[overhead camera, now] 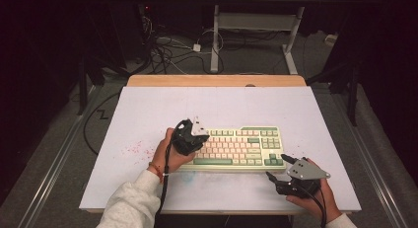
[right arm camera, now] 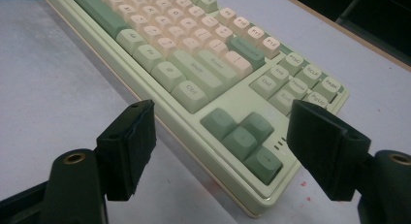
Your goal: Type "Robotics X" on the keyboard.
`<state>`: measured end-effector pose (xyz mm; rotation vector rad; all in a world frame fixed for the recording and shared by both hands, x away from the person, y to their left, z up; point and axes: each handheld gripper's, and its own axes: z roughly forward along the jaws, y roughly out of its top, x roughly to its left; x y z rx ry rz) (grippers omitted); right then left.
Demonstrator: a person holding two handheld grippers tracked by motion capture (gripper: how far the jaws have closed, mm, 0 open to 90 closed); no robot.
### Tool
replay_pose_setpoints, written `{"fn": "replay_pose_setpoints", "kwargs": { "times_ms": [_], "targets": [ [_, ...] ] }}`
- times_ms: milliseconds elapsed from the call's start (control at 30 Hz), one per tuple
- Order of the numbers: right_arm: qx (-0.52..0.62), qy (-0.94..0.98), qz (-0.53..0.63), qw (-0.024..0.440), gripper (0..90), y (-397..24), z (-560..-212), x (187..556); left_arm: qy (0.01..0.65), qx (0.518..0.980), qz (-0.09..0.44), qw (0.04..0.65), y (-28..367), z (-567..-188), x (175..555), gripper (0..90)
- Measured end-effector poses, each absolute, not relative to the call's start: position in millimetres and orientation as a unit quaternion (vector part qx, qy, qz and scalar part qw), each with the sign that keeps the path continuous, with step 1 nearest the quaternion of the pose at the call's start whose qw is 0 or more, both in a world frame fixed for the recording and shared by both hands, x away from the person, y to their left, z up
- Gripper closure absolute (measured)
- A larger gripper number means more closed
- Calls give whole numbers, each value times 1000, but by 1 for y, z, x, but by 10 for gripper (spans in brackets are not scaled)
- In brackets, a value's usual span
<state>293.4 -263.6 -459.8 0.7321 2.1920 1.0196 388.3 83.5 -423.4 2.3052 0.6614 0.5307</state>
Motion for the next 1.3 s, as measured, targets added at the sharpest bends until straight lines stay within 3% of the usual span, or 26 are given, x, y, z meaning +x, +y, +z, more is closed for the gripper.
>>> {"fn": "replay_pose_setpoints", "kwargs": {
  "times_ms": [167,300,700,1300],
  "targets": [
    [277,826,386,304,262,-264,-459,294,242,878,213,354,90,-420,382,671],
    [277,826,386,304,262,-264,-459,294,236,872,233,360,94,-419,376,527],
    [278,824,389,303,262,-265,-458,294,237,851,274,380,109,-422,360,245],
    [279,824,389,303,262,-265,-458,295,238,850,300,362,137,-438,337,191]
  ]
}}
